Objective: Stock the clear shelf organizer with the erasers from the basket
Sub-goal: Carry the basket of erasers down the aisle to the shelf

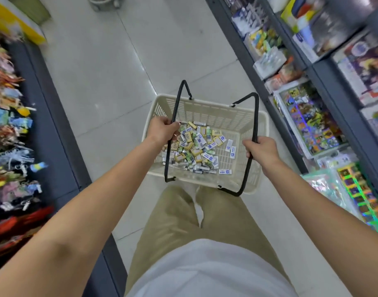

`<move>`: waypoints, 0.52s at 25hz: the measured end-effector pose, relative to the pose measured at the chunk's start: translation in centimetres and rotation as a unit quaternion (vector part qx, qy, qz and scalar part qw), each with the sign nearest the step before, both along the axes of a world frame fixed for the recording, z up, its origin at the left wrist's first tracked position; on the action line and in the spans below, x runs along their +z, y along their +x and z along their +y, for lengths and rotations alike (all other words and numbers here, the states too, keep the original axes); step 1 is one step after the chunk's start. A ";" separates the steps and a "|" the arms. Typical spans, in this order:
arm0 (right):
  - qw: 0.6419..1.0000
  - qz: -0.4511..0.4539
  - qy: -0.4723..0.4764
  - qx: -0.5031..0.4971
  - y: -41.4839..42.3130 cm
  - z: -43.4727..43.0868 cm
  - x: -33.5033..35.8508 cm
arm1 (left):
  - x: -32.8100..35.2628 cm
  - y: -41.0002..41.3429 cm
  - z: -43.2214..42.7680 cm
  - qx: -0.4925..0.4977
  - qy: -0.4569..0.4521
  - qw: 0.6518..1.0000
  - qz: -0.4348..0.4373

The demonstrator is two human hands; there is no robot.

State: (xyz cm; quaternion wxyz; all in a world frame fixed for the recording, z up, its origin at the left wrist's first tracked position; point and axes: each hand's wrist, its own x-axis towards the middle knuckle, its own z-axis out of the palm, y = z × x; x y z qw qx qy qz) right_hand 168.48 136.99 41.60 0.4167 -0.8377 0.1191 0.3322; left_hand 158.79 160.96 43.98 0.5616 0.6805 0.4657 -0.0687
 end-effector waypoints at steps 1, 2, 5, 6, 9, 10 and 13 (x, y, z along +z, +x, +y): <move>1.000 -0.001 -0.002 0.009 2.1 2.0 0.2 | 0.2 1.8 1.9 0.006 0.003 1.000 -0.002; 1.000 -0.004 -0.003 0.016 4.3 4.0 0.5 | 0.3 3.6 3.7 0.012 0.005 1.000 -0.005; 0.999 -0.020 -0.001 0.034 10.8 10.5 1.0 | 0.5 9.0 9.9 0.035 -0.002 0.999 -0.017; 0.999 -0.024 0.004 0.030 12.9 12.7 1.0 | 0.5 10.7 12.0 0.037 -0.005 0.999 -0.019; 0.999 -0.041 0.013 0.010 18.6 19.6 0.6 | 0.4 15.9 18.9 0.017 -0.008 1.000 -0.017; 0.999 -0.047 0.010 0.005 20.6 22.2 0.5 | 0.4 17.9 21.6 0.009 -0.011 1.000 -0.016; 0.998 -0.061 -0.012 -0.006 25.8 28.9 1.1 | 1.3 23.3 29.5 -0.019 -0.027 0.999 -0.014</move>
